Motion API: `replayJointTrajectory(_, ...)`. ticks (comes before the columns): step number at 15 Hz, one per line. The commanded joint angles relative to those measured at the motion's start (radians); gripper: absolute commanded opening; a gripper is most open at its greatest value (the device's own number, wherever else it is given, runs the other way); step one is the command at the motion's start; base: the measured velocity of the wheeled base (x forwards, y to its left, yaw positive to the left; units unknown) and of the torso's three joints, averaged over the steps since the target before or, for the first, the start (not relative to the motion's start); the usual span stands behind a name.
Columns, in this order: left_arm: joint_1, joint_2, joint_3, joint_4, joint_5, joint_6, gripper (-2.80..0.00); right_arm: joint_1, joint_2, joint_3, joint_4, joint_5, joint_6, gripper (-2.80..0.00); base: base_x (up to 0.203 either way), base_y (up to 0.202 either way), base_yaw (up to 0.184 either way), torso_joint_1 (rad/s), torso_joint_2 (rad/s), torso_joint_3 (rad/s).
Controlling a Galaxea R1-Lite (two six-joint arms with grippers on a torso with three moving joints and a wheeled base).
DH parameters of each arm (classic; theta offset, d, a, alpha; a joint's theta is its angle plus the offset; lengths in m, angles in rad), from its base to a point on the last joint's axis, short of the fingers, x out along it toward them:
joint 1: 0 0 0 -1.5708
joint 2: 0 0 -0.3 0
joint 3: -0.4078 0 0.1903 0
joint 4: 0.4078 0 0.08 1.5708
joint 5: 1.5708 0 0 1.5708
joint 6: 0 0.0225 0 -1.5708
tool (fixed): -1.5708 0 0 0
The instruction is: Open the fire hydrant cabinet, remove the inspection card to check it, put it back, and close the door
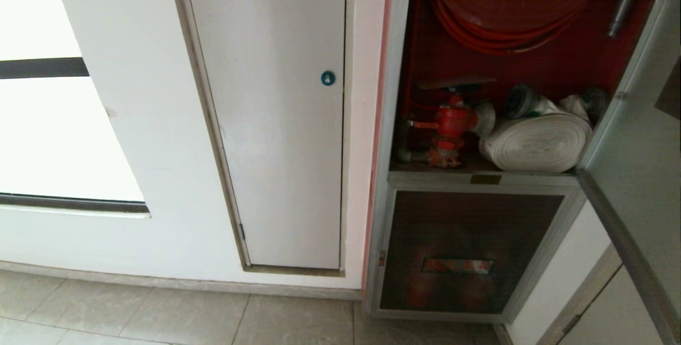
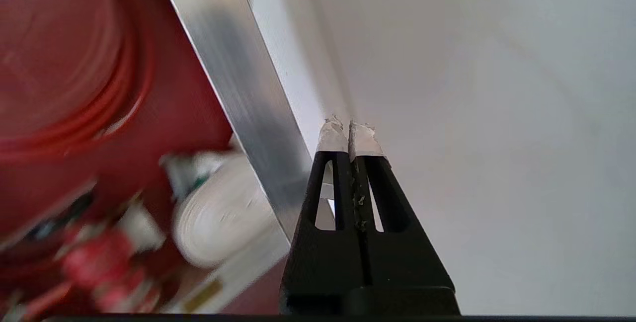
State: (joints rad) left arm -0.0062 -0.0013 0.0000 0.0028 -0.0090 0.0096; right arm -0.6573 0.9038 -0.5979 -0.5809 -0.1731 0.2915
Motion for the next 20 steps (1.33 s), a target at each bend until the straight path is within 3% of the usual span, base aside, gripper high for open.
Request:
replayJointTrajectory(1, 0.0, 0.001, -0.001, 0.0, 0.0, 0.0, -2.8, 0.025, -0.012, -0.002, 0.011, 0.007, 0.002, -2.8, 0.0, 0.0, 0.0, 0.0, 0.0, 0.0)
replayJointTrajectory(5, 0.0, 0.0, 0.0, 0.0, 0.0, 0.0, -2.8, 0.068, -0.009, -0.004, 0.035, 0.104, 0.0, -2.8, 0.0, 0.0, 0.0, 0.0, 0.0, 0.0)
replayJointTrajectory(13, 0.0, 0.001, 0.0, 0.0, 0.0, 0.0, -2.8, 0.233, 0.075, -0.036, 0.093, 0.272, -0.004, -2.8, 0.0, 0.0, 0.0, 0.0, 0.0, 0.0)
replayJointTrajectory(16, 0.0, 0.001, 0.0, 0.0, 0.0, 0.0, -2.8, 0.252, 0.141, -0.072, 0.094, 0.456, -0.006, -2.8, 0.0, 0.0, 0.0, 0.0, 0.0, 0.0)
replayJointTrajectory(20, 0.0, 0.001, 0.0, 0.0, 0.0, 0.0, -2.8, 0.295, 0.29, -0.181, 0.095, 0.598, -0.006, -2.8, 0.0, 0.0, 0.0, 0.0, 0.0, 0.0)
